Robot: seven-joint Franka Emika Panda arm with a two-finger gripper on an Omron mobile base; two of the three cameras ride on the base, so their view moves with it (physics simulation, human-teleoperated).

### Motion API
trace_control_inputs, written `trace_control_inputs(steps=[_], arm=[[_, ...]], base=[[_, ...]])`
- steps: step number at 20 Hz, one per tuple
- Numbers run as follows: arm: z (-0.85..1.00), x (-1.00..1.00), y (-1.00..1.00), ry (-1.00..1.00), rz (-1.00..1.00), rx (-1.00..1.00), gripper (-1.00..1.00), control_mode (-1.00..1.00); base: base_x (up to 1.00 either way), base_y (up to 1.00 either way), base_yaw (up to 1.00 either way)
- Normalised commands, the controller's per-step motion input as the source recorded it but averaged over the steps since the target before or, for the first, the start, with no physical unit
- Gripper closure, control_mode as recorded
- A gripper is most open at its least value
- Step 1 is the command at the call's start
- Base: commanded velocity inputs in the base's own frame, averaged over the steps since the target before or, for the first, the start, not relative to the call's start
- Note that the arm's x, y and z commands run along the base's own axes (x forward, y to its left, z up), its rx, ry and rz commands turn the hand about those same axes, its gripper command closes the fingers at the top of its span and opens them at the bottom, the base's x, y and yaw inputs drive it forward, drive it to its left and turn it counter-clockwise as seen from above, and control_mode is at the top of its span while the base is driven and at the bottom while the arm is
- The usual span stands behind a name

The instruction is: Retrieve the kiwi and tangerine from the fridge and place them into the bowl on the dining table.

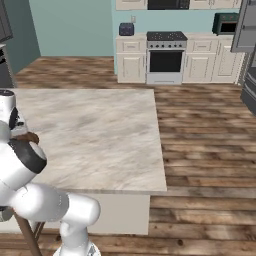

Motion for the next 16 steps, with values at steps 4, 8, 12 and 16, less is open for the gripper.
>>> trace_control_inputs(steps=[4,8,12,16], arm=[[-0.24,0.34,0.36,0.0,0.0,-0.09,1.0,-1.0],[-0.24,0.41,0.21,0.0,0.0,-0.07,1.0,-1.0],[-0.25,0.42,0.23,0.0,0.0,-0.07,1.0,-1.0],[-0.35,0.43,0.29,0.0,0.0,-0.08,1.0,-1.0]], base=[[0.0,0.0,0.0],[0.0,0.0,0.0],[0.0,0.0,0.0],[0.0,0.0,0.0]])
